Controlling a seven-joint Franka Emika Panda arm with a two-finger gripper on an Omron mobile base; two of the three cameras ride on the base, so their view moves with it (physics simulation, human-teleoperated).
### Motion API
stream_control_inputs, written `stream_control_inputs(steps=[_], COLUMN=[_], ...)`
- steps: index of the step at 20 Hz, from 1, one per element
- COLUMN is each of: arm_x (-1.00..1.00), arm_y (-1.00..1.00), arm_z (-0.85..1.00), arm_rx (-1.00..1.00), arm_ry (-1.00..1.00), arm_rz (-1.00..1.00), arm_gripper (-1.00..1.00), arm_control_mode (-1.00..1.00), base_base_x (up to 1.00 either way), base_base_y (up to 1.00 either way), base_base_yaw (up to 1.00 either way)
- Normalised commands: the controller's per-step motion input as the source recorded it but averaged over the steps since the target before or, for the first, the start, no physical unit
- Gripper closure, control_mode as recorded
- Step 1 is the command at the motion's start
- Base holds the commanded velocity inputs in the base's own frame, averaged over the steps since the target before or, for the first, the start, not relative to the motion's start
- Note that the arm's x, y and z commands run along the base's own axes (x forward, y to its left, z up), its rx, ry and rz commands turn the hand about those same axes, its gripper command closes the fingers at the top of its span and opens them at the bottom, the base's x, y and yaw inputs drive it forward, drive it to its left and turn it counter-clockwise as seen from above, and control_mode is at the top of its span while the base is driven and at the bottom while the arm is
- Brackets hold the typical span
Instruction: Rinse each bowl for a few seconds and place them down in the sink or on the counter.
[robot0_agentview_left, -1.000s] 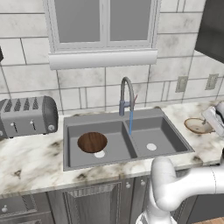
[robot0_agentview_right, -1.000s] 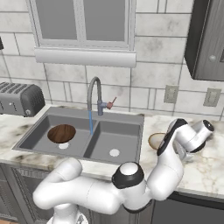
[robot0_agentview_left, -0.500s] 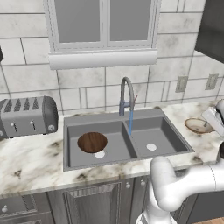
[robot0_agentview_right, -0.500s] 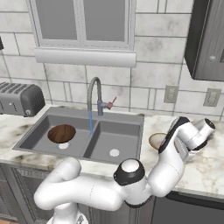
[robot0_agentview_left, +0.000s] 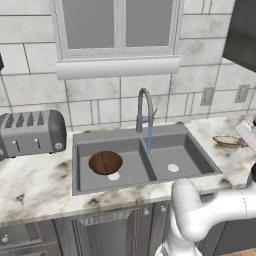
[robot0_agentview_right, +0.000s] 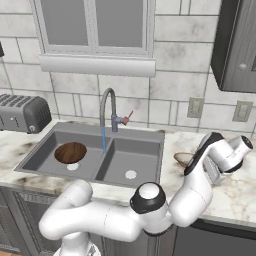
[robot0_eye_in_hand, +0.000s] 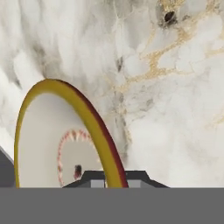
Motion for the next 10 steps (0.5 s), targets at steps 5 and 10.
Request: stream_control_inputs(steps=[5, 10], arm_x=[-0.24, -0.23], arm_y=[0.0, 0.02], arm_z=[0.22, 0.2], arm_rx=[0.02, 0.01], arm_ry=[-0.18, -0.18], arm_rz=[0.01, 0.01], arm_gripper=[1.0, 1.0], arm_control_mode=[-1.0, -1.0], base_base_x=[0.0, 0.0], base_base_y=[0.0, 0.0], base_base_yaw=[0.0, 0.0])
